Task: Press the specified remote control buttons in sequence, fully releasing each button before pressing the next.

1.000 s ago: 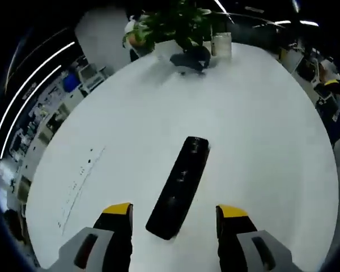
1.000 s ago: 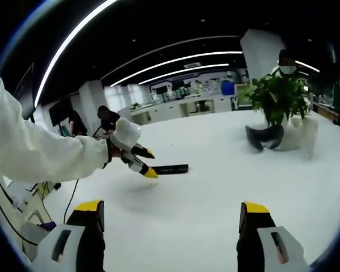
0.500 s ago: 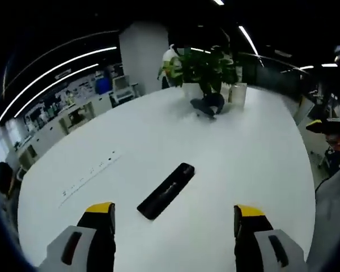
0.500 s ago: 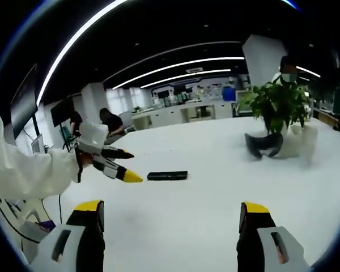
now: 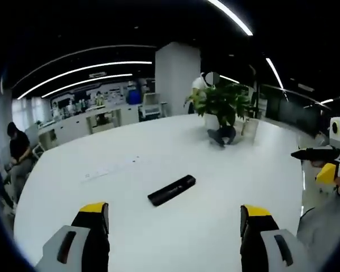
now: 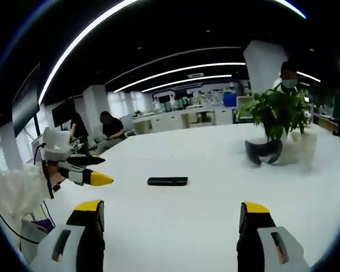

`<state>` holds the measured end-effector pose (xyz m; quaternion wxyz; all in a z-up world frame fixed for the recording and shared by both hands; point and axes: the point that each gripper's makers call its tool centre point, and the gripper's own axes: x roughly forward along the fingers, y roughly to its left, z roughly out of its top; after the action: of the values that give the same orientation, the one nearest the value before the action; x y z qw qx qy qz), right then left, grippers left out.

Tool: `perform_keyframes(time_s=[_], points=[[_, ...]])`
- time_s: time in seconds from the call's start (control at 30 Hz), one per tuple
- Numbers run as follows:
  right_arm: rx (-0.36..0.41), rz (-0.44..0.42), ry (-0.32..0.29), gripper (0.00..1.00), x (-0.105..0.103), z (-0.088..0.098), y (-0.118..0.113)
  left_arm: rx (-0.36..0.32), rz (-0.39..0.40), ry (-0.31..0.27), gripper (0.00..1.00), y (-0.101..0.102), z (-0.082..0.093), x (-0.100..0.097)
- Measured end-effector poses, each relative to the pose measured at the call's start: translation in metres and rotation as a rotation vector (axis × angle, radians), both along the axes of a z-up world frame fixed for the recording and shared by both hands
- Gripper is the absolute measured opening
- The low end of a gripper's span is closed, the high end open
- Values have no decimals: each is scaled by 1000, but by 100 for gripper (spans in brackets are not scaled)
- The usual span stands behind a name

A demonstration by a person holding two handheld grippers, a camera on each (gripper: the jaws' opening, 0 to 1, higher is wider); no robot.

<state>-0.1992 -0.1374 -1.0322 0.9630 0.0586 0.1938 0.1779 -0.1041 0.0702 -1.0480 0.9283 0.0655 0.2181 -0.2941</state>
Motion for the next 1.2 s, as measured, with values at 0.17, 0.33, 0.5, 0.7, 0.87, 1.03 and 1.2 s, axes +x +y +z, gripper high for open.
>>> perform_keyframes(time_s=[0.17, 0.33, 0.5, 0.7, 0.87, 1.03, 1.2], points=[[-7, 6, -4, 99, -1, 1, -4, -66, 55, -31, 99, 6, 14, -19], [-15, 12, -8, 99, -4, 1, -6, -181, 101, -6, 99, 7, 25, -43], [-21, 5, -3, 99, -10, -1, -10, -196, 145, -58, 99, 17, 36, -67], [-36, 13, -1, 99, -16, -2, -12, -188, 180, -85, 99, 25, 38, -85], [-52, 27, 7, 99, -20, -7, -12, -174, 204, -77, 99, 28, 29, -97], [-50, 28, 12, 99, -23, -9, -10, -178, 201, -62, 99, 25, 19, -107], [-56, 37, 13, 99, -23, -10, -8, -155, 204, -81, 99, 26, 22, -108]])
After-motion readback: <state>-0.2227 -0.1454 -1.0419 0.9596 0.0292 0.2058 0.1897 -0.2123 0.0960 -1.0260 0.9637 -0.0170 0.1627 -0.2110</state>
